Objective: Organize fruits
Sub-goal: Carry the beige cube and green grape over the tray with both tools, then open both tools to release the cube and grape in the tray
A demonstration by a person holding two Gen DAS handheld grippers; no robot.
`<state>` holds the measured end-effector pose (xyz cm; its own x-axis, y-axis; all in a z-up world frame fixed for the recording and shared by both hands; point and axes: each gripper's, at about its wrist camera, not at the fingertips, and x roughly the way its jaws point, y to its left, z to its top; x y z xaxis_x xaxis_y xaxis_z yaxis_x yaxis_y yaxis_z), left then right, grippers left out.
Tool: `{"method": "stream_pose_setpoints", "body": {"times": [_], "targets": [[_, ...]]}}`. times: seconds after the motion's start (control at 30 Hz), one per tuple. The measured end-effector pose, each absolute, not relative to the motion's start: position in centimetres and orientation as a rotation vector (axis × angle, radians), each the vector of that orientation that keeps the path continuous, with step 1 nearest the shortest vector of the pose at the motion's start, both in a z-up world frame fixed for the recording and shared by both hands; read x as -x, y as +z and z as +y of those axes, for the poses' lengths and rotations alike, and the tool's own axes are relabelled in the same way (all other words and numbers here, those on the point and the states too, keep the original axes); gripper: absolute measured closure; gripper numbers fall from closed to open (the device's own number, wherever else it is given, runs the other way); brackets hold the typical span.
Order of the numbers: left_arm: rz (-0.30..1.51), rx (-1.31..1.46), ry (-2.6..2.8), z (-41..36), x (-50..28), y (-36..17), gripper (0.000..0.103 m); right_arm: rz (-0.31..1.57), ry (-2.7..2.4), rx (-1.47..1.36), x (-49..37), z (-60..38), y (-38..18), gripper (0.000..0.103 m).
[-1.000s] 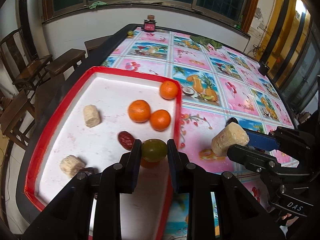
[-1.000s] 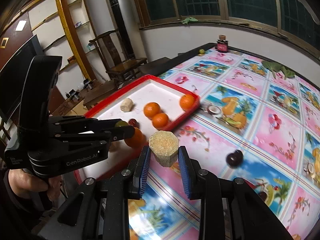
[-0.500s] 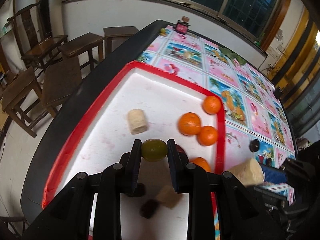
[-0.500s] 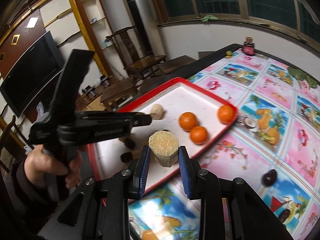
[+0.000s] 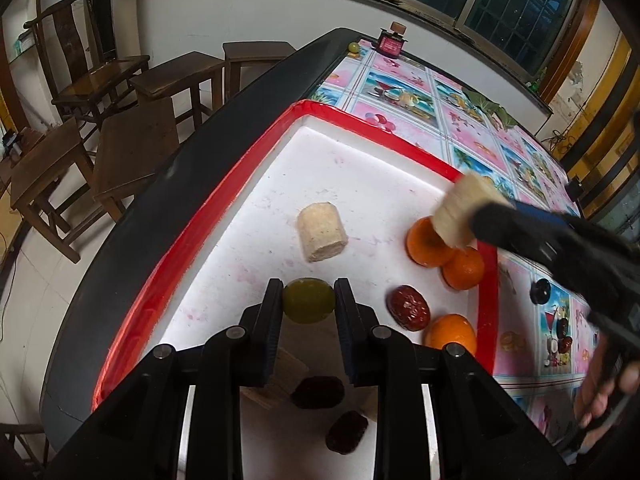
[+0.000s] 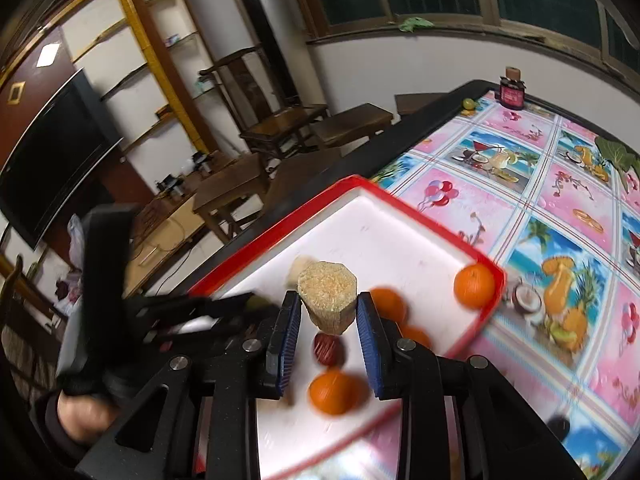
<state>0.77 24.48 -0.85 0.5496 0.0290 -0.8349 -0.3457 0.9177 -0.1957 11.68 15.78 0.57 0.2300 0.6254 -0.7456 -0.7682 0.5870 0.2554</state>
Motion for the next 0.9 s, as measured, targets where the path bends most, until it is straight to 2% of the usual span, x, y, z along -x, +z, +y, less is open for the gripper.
{"method": "stream_pose_setpoints", "body": {"times": [0.4,0.9], "targets": [[0.982,0.346,0.239,25.5,-1.5,-1.6,0.08,0.941,0.933,0.242,-16.1,21.4,-2.5,0.074],[0.977,0.357,0.242,26.1,-1.6,-1.9,0.08,0.951,0.912,0.294,-17.1,22.7,-4.7,0.072]]}}
